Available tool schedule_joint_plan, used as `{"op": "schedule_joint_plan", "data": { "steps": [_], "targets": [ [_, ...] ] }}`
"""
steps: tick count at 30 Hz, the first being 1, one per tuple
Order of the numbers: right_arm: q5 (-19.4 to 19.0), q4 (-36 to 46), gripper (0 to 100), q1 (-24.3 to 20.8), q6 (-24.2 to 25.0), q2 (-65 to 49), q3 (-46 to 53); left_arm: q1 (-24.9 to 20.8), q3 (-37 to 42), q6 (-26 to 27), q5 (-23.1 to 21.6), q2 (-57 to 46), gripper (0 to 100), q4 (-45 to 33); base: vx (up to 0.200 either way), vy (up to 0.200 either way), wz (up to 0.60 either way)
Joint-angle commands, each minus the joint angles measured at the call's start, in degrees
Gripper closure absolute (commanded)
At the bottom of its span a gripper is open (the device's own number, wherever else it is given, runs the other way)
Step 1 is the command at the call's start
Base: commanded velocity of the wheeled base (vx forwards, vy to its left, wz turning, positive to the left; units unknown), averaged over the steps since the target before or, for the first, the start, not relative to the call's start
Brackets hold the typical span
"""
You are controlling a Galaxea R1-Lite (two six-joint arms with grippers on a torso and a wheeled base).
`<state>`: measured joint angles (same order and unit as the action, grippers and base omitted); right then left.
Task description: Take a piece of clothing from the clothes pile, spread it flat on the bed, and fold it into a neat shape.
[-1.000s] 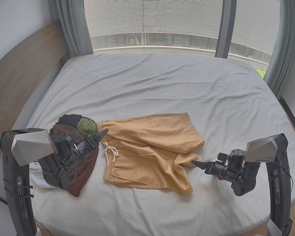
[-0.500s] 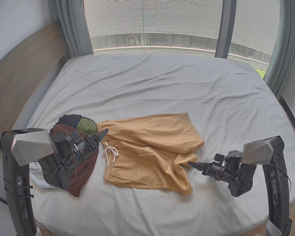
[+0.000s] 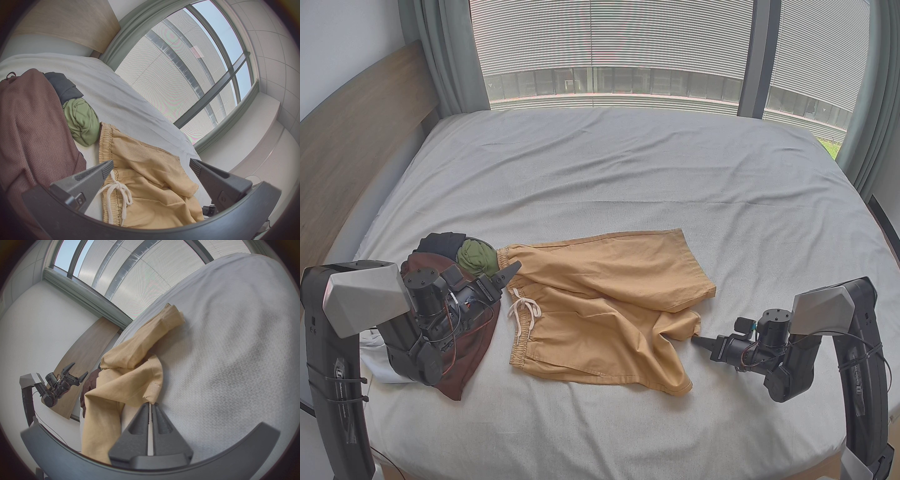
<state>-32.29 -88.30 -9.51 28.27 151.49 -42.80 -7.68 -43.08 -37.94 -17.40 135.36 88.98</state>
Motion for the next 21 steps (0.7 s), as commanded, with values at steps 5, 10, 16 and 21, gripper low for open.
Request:
{"op": "schedule_joint_plan", "data": {
  "steps": [5,10,16,21],
  "targets": [
    [-0.4,-0.3,100,0.1,-0.06,-5.33,3.07,0.03,-0.07,-0.03,-0.01,0.08,0,0.14,0.0,0.0,0.0],
    [-0.14,-0.21,100,0.37,-0.06,-4.89,2.72,0.03,-0.07,-0.03,-0.01,0.08,0,0.14,0.0,0.0,0.0],
    [-0.14,-0.12,100,1.07,-0.23,-3.48,1.84,0.03,-0.07,-0.03,-0.01,0.08,0,0.14,0.0,0.0,0.0],
    [-0.14,-0.12,0,1.86,-0.32,-3.4,0.97,0.03,-0.07,-0.03,-0.01,0.08,0,0.14,0.0,0.0,0.0]
  ]
}}
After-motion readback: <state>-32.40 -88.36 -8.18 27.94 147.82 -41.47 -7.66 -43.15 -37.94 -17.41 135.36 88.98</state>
